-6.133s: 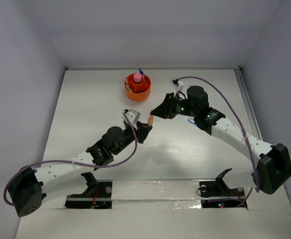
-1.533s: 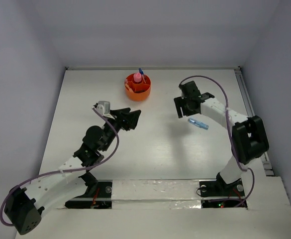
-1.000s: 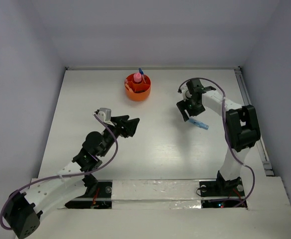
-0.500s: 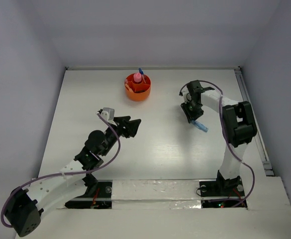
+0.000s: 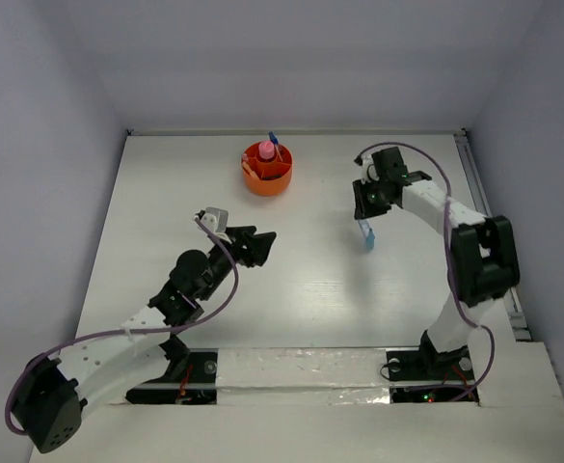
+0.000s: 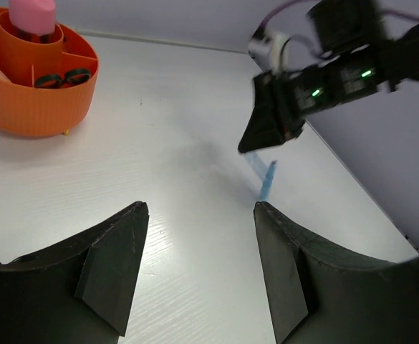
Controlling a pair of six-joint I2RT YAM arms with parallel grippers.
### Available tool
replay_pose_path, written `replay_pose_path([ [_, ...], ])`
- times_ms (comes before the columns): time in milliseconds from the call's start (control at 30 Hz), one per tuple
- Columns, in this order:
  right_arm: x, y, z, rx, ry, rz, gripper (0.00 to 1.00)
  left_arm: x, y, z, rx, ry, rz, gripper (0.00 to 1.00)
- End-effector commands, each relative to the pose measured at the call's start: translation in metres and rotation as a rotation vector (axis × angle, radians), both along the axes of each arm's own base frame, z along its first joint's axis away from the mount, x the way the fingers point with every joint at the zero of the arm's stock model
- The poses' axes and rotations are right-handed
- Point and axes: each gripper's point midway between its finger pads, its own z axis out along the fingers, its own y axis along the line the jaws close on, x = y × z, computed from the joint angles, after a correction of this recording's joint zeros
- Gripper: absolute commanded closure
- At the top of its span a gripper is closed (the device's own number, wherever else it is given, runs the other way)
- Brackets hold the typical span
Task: Sort the stationery into containers
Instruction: Pick up the pen from the center of the board.
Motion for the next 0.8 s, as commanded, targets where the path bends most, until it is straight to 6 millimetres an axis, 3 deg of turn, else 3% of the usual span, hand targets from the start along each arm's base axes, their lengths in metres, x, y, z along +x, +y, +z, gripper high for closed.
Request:
replay_pose_path([
  [0,0.02,0.047,0.134,0.289,-0.362,-0.018,0.89,-0.002,-0.011,0.011,-0.022,-0.048,-0.055,0.43],
  [67,0.003,0.068,0.169,0.371,-0.433,0.022,0.89,-0.003,-0.014,0.013,-0.031,-0.049,-0.065,0.43],
  [100,-0.007,0.073,0.206,0.441,-0.509,0.017,0.89,-0.003,-0.014,0.014,-0.034,-0.051,-0.068,0.43],
  [167,-0.03,0.087,0.245,0.538,-0.577,0.041,0.89,-0.004,-0.017,0.021,-0.047,-0.064,-0.08,0.44],
  [333,-0.066,0.101,0.293,0.677,-0.633,0.111,0.89,-0.009,-0.025,0.044,-0.06,-0.126,-0.136,0.44],
  [500,-0.093,0.114,0.32,0.786,-0.622,0.175,0.89,-0.018,-0.04,0.066,-0.053,-0.198,-0.191,0.44],
  [633,-0.105,0.121,0.324,0.839,-0.584,0.208,0.89,-0.029,-0.055,0.091,-0.053,-0.27,-0.235,0.43],
  [767,-0.112,0.126,0.33,0.882,-0.581,0.229,0.89,-0.035,-0.077,0.097,-0.023,-0.295,-0.265,0.42],
])
